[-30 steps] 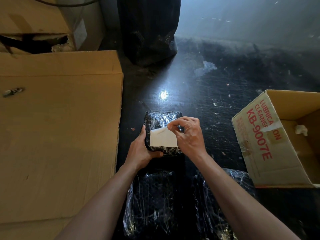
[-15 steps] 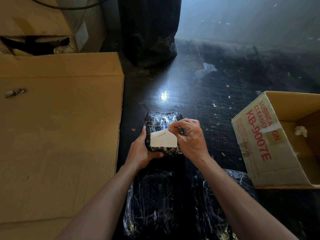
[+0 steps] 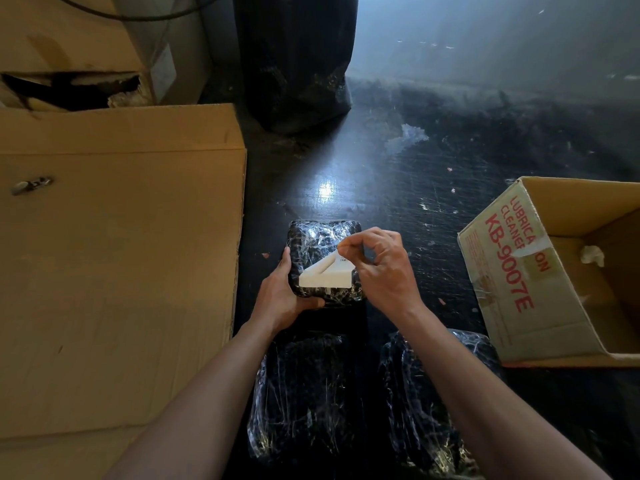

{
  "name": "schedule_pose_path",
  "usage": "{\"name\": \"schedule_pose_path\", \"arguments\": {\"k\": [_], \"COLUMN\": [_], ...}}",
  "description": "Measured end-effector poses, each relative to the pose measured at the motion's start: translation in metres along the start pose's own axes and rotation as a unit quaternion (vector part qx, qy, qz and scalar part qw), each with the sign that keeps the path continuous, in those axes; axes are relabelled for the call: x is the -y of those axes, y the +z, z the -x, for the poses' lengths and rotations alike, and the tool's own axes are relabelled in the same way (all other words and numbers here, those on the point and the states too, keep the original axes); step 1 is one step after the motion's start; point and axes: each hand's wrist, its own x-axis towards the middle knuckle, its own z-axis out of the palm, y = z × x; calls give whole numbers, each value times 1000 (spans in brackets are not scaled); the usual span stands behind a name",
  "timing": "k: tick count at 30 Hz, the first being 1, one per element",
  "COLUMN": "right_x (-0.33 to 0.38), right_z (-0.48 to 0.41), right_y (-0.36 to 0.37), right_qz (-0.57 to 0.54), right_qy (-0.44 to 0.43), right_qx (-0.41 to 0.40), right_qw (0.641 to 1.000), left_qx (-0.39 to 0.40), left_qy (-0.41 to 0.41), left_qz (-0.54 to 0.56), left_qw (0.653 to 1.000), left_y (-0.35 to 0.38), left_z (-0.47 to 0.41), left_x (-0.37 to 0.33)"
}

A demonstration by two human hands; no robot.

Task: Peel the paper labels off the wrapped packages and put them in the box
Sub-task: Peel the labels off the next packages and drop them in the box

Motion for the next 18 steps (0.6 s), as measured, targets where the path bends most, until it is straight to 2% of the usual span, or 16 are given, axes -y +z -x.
{"name": "schedule_pose_path", "arguments": {"k": [13, 18], "right_x": [7, 4], "right_z": [10, 9], "right_y": [-9, -19], "right_qz": [-9, -16], "right_qy": [-14, -10], "right_qx": [0, -25], "right_qw": [1000, 1000], "left_qx": [2, -3], "left_qy": [4, 18], "left_qz": [9, 5], "left_qw": [1000, 1000], "left_y": [-1, -1], "left_z": [0, 1], "left_x": [2, 5]}}
